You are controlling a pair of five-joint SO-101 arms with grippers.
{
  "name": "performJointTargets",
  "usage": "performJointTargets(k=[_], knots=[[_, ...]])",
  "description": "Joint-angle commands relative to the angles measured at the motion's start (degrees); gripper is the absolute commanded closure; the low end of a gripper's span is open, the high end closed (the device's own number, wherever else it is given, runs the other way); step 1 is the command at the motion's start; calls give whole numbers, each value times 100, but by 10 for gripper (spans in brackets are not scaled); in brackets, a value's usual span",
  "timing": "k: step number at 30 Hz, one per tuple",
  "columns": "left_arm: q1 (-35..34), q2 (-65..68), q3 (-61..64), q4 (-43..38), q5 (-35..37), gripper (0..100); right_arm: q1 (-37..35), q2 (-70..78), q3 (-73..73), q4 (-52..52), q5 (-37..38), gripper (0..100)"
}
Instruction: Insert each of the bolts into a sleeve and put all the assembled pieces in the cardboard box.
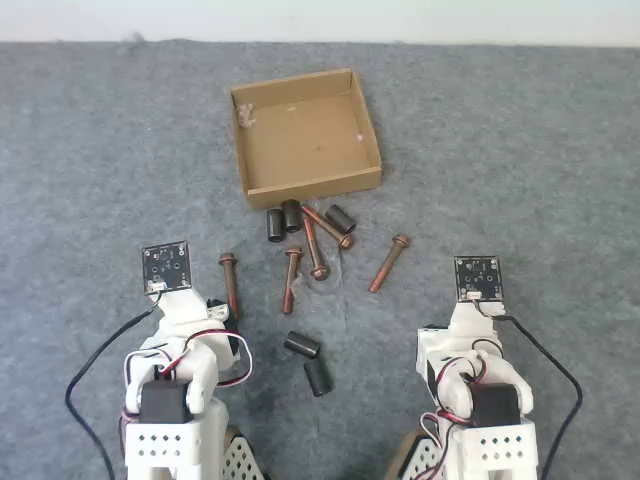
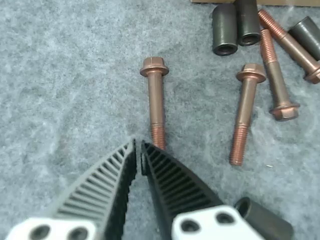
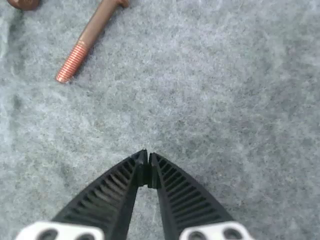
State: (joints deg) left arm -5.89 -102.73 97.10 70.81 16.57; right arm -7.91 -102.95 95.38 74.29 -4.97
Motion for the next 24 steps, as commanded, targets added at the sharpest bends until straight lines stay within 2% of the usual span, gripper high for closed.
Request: performJointTargets(k=[1, 24], knots=[[9, 9, -48, 9, -18, 988, 31, -101, 105, 66, 70, 991], [35, 0, -75, -62, -35, 988, 13, -101, 105, 66, 79, 991]])
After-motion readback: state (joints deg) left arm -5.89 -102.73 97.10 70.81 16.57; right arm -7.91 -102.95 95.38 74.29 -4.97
